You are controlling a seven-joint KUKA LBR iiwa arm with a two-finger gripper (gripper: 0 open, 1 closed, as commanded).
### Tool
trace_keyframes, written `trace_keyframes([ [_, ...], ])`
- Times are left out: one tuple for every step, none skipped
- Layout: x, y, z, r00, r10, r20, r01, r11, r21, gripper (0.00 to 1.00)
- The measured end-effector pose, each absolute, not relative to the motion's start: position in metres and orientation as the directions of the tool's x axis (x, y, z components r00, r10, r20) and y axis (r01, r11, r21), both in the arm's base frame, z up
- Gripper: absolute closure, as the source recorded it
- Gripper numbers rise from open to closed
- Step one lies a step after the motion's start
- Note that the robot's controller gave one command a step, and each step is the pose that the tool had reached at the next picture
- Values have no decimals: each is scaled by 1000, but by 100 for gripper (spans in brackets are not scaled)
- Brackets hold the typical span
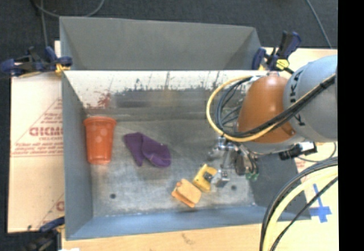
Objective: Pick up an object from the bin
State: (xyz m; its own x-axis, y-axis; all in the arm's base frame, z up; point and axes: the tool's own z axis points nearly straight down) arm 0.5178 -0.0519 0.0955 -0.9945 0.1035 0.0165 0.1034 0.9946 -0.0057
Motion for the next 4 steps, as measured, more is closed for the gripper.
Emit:
trace_keyframes([
  [502, -66, 118, -1000, 19, 0, 19, 1000, -2, 100],
  [493, -7, 220, -970, 242, -2, 242, 970, 0, 100],
  [493, -7, 220, -970, 242, -3, 242, 970, -1, 100],
  [523, 29, 133, -999, 43, 2, 43, 999, 0, 0],
])
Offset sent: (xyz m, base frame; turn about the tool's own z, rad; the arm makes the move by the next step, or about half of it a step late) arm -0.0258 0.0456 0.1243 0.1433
